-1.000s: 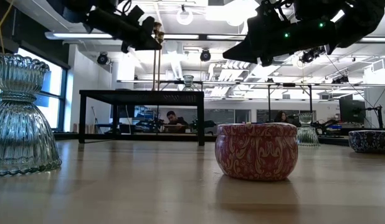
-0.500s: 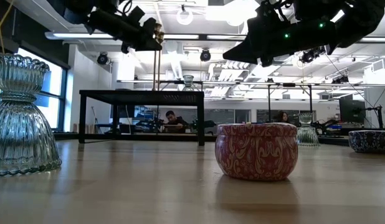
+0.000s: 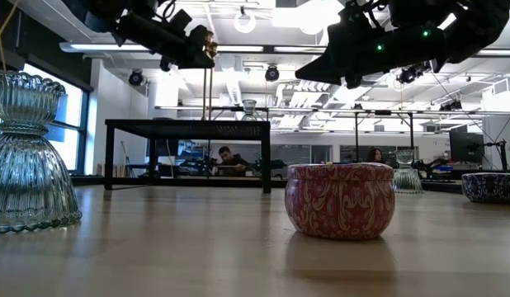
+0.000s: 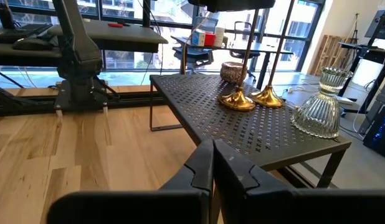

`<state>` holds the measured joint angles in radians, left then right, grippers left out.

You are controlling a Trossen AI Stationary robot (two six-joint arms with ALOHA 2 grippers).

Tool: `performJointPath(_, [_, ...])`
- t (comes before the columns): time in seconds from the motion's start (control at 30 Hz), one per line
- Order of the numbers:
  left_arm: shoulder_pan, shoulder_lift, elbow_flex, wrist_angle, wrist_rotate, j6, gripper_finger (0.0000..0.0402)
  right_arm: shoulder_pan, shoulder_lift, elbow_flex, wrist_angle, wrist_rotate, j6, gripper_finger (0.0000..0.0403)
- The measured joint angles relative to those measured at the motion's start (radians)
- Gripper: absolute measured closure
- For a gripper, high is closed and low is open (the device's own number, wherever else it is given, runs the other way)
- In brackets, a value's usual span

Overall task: Pick & Place candle stick holders
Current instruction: Put the left gold candle holder on the shelf aligned with the other gold candle holder

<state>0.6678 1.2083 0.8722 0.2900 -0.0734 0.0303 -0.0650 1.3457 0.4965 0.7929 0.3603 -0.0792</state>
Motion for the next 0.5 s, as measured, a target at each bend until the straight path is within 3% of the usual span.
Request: performJointPath(0.5, [0.000,-0.033,0.000,-0.037,0.019,0.007,0.0344,0.000,0.000,0.000,-0.003,0.000,0.000,0.0401])
